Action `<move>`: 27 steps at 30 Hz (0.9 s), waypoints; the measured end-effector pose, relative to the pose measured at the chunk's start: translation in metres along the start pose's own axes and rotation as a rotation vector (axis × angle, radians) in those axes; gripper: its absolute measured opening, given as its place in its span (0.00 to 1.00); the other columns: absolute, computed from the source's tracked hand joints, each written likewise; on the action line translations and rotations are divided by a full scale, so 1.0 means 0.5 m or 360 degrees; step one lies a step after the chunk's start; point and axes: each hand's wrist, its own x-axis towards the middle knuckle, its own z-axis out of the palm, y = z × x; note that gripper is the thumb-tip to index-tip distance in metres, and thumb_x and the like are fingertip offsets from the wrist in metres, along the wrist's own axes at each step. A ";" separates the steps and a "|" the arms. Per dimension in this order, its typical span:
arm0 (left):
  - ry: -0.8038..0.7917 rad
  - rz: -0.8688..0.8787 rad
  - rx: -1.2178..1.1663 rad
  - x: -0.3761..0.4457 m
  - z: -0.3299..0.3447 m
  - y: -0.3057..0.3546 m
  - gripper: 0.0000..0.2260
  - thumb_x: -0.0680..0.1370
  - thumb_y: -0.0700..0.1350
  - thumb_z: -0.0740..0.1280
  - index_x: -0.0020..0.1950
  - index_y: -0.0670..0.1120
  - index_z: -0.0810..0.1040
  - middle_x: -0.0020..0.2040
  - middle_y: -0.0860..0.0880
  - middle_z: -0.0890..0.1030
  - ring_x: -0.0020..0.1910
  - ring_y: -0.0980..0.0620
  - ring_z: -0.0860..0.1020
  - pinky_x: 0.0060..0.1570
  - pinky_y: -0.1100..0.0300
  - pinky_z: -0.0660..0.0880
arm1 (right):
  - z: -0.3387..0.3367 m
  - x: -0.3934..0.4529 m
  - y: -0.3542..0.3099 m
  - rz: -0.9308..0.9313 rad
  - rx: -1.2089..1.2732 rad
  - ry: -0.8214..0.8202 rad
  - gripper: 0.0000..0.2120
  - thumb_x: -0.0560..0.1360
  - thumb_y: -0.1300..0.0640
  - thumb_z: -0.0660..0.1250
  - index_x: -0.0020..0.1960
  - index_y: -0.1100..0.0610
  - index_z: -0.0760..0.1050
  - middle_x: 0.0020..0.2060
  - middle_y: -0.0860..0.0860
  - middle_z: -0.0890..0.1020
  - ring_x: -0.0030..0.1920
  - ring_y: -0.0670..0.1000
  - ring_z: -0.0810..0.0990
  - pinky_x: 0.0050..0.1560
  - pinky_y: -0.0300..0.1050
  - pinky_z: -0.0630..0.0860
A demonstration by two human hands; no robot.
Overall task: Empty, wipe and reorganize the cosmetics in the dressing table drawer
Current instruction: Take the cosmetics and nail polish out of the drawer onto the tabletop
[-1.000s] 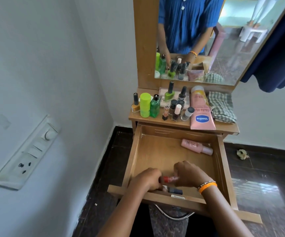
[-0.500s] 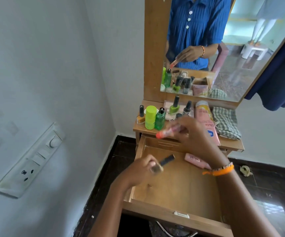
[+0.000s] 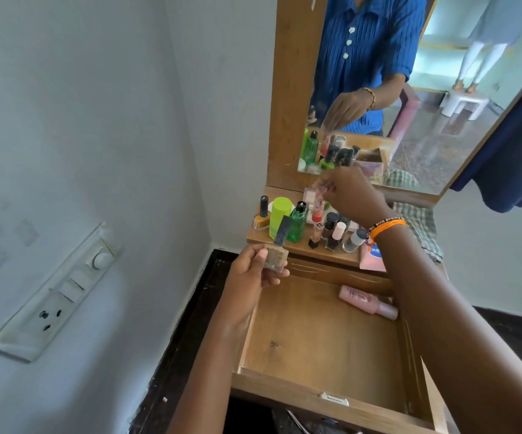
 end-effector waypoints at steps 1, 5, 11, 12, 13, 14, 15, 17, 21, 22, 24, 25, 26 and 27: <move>-0.0002 -0.0004 -0.0005 0.002 0.002 -0.001 0.10 0.82 0.45 0.54 0.55 0.46 0.74 0.49 0.45 0.82 0.43 0.54 0.83 0.41 0.66 0.77 | 0.007 0.002 0.003 -0.0004 -0.0027 -0.0046 0.11 0.73 0.70 0.61 0.48 0.64 0.80 0.45 0.58 0.83 0.45 0.53 0.79 0.45 0.40 0.72; -0.0015 -0.0021 -0.0054 0.009 0.012 0.003 0.09 0.81 0.43 0.57 0.57 0.44 0.73 0.49 0.47 0.81 0.45 0.52 0.83 0.45 0.64 0.79 | 0.029 0.010 0.015 0.0007 -0.0073 -0.0220 0.11 0.72 0.70 0.62 0.50 0.63 0.81 0.47 0.59 0.83 0.46 0.55 0.81 0.45 0.41 0.73; -0.0002 0.0005 -0.0066 0.018 0.021 0.007 0.11 0.79 0.40 0.62 0.61 0.42 0.72 0.56 0.44 0.79 0.48 0.50 0.82 0.47 0.64 0.79 | 0.042 0.021 0.024 -0.0012 -0.0103 -0.0363 0.08 0.70 0.67 0.68 0.47 0.61 0.82 0.46 0.57 0.84 0.47 0.53 0.82 0.45 0.40 0.73; -0.0001 0.0007 -0.0072 0.019 0.023 0.008 0.11 0.79 0.40 0.62 0.62 0.42 0.71 0.56 0.44 0.79 0.49 0.50 0.82 0.47 0.64 0.79 | 0.043 0.022 0.025 -0.0012 -0.0103 -0.0365 0.08 0.70 0.67 0.68 0.47 0.61 0.82 0.46 0.57 0.84 0.47 0.53 0.82 0.45 0.39 0.73; -0.0005 0.0009 -0.0081 0.020 0.025 0.009 0.11 0.79 0.40 0.62 0.62 0.42 0.71 0.56 0.44 0.79 0.49 0.49 0.82 0.48 0.63 0.79 | 0.043 0.022 0.025 -0.0016 -0.0103 -0.0365 0.08 0.70 0.66 0.68 0.47 0.61 0.82 0.46 0.56 0.84 0.47 0.53 0.82 0.45 0.39 0.72; -0.0008 0.0010 -0.0089 0.021 0.027 0.010 0.11 0.79 0.39 0.62 0.62 0.42 0.71 0.56 0.44 0.79 0.50 0.49 0.82 0.48 0.63 0.79 | 0.041 0.021 0.024 -0.0023 -0.0104 -0.0362 0.08 0.70 0.66 0.68 0.48 0.61 0.82 0.47 0.57 0.84 0.47 0.53 0.82 0.45 0.39 0.73; -0.0014 0.0011 -0.0095 0.022 0.029 0.011 0.11 0.79 0.39 0.62 0.62 0.42 0.71 0.56 0.45 0.79 0.50 0.48 0.82 0.49 0.63 0.79 | 0.038 0.019 0.023 -0.0035 -0.0102 -0.0352 0.08 0.70 0.66 0.68 0.49 0.61 0.81 0.47 0.57 0.84 0.47 0.52 0.81 0.46 0.39 0.73; -0.0014 0.0013 -0.0108 0.025 0.034 0.013 0.11 0.78 0.40 0.63 0.61 0.43 0.72 0.57 0.45 0.79 0.52 0.48 0.81 0.50 0.62 0.79 | 0.026 0.013 0.020 -0.0077 -0.0058 -0.0295 0.09 0.72 0.64 0.67 0.51 0.61 0.80 0.49 0.56 0.83 0.46 0.51 0.79 0.48 0.40 0.73; 0.0031 0.0077 -0.0106 0.033 0.044 0.021 0.09 0.78 0.38 0.64 0.55 0.49 0.74 0.56 0.48 0.79 0.55 0.50 0.80 0.47 0.66 0.78 | -0.013 -0.016 -0.001 -0.0152 0.0152 -0.0147 0.10 0.78 0.55 0.62 0.48 0.59 0.81 0.45 0.55 0.84 0.39 0.48 0.77 0.41 0.39 0.71; 0.0042 0.0091 -0.0097 0.036 0.047 0.023 0.09 0.78 0.38 0.64 0.53 0.50 0.75 0.56 0.48 0.79 0.55 0.51 0.80 0.46 0.67 0.77 | -0.024 -0.027 -0.010 -0.0184 0.0228 -0.0170 0.13 0.78 0.52 0.61 0.47 0.59 0.80 0.41 0.56 0.84 0.36 0.49 0.77 0.37 0.39 0.70; 0.0063 0.0108 -0.0082 0.043 0.054 0.027 0.09 0.78 0.38 0.63 0.55 0.50 0.75 0.56 0.49 0.79 0.55 0.51 0.80 0.46 0.68 0.77 | -0.046 -0.053 -0.031 -0.0253 0.0408 -0.0304 0.15 0.76 0.48 0.62 0.47 0.57 0.81 0.38 0.57 0.83 0.33 0.50 0.76 0.34 0.42 0.71; 0.0070 0.0114 -0.0080 0.047 0.057 0.028 0.09 0.78 0.39 0.63 0.57 0.48 0.75 0.57 0.48 0.79 0.56 0.51 0.80 0.47 0.67 0.77 | -0.055 -0.064 -0.042 -0.0276 0.0461 -0.0378 0.13 0.75 0.48 0.64 0.48 0.56 0.81 0.38 0.55 0.83 0.34 0.52 0.79 0.36 0.46 0.74; 0.0073 0.0117 -0.0085 0.052 0.059 0.029 0.10 0.78 0.39 0.64 0.59 0.47 0.74 0.58 0.48 0.78 0.57 0.50 0.79 0.48 0.66 0.78 | -0.062 -0.070 -0.049 -0.0285 0.0477 -0.0429 0.10 0.74 0.50 0.66 0.48 0.55 0.81 0.39 0.52 0.84 0.37 0.52 0.81 0.39 0.47 0.77; 0.0071 0.0115 -0.0099 0.056 0.061 0.031 0.10 0.78 0.40 0.64 0.59 0.47 0.74 0.58 0.48 0.78 0.57 0.50 0.79 0.50 0.64 0.78 | -0.068 -0.071 -0.053 -0.0285 0.0484 -0.0440 0.07 0.73 0.53 0.68 0.47 0.54 0.81 0.39 0.50 0.84 0.38 0.49 0.82 0.41 0.44 0.78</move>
